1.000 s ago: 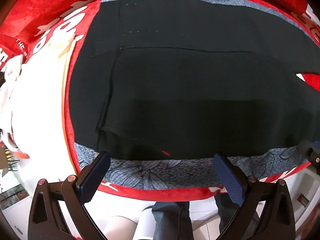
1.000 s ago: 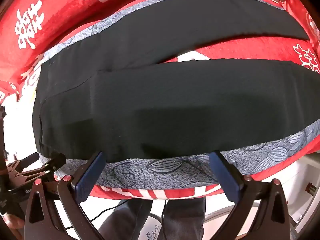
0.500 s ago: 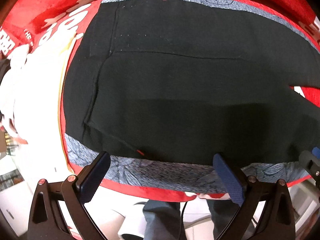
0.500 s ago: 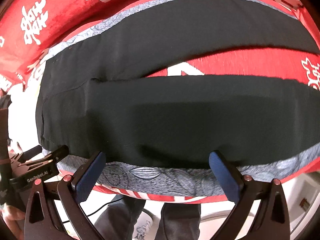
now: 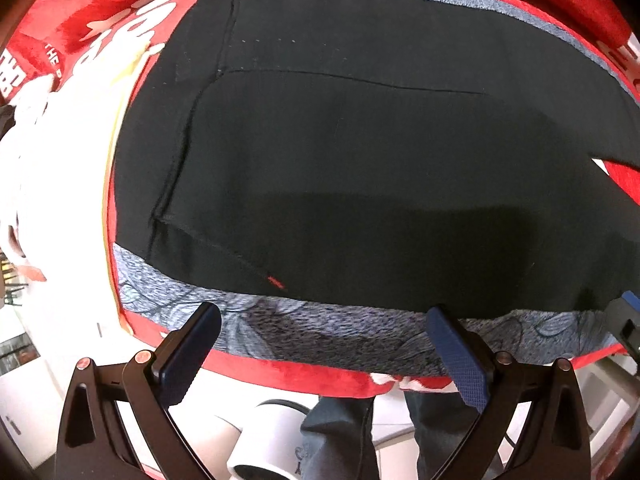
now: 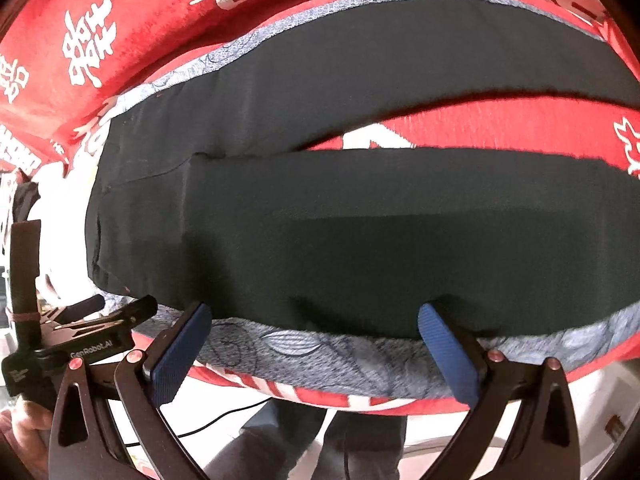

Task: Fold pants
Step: 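Position both grippers at the grey patterned waistband edge of the black trousers, then grasp the waistband with both grippers and lift it up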

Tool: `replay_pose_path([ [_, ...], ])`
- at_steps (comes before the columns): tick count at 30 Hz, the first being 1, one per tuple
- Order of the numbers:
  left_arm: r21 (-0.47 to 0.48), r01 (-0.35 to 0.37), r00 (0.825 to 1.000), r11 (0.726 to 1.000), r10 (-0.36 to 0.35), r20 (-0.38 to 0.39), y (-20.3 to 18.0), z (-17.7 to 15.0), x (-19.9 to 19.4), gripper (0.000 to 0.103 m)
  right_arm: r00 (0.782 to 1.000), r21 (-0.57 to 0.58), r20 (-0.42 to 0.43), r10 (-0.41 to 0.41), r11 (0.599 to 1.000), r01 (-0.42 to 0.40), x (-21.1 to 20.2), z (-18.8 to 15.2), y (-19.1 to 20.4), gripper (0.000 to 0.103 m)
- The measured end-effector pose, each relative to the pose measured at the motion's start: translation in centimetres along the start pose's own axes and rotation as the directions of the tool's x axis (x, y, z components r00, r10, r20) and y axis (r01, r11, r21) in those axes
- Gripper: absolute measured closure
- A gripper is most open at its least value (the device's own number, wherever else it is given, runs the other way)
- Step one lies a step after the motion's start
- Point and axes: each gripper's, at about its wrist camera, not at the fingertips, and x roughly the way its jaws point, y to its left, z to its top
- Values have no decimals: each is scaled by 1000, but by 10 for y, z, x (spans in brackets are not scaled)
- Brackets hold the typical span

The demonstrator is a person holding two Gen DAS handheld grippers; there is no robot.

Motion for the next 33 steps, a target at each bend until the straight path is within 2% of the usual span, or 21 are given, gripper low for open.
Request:
replay_pose_path([
  [3,37,-13,1000,999,13,7,15,-16,-1,0,1000,5,-6,-12,1000,12,5,-9,7,0],
  [9,96,-18,999,995,15,32,59,-25,-17,0,1000,66,-10,-22,998,22,8,-26,14,0],
  [11,105,-20,999,994,15,46,79,-32,-17,0,999,101,-25,-19,995,22,10,-31,15,0],
  [12,109,-36,997,993,29,73,75,-42,-10,0,1000,111,-26,-14,994,17,11,-32,15,0],
  [16,131,-48,996,990,37,86,103,-39,-16,0,1000,130,-8,-2,991,3,10,-41,22,0],
  [17,126,-71,991,989,56,119,90,-50,0,0,1000,127,-7,-1,992,2,11,-42,25,0],
  [20,127,-78,988,989,60,139,94,-60,8,0,1000,121,-7,7,993,-6,13,-46,33,0],
  [21,123,-79,986,989,59,157,88,-79,20,0,1000,118,-6,7,993,-6,13,-48,35,0],
  [26,116,-102,983,988,83,164,93,-83,30,0,1000,103,-2,13,995,-13,16,-51,45,0],
  [27,118,-118,980,986,97,171,76,-78,29,0,1000,101,-3,16,995,-16,16,-52,47,0],
  [29,105,-124,978,987,104,182,72,-83,28,0,1000,97,-4,25,995,-25,18,-53,50,0],
  [33,64,-95,984,993,84,156,72,-90,32,0,998,101,1,59,993,-59,21,-56,55,0],
])
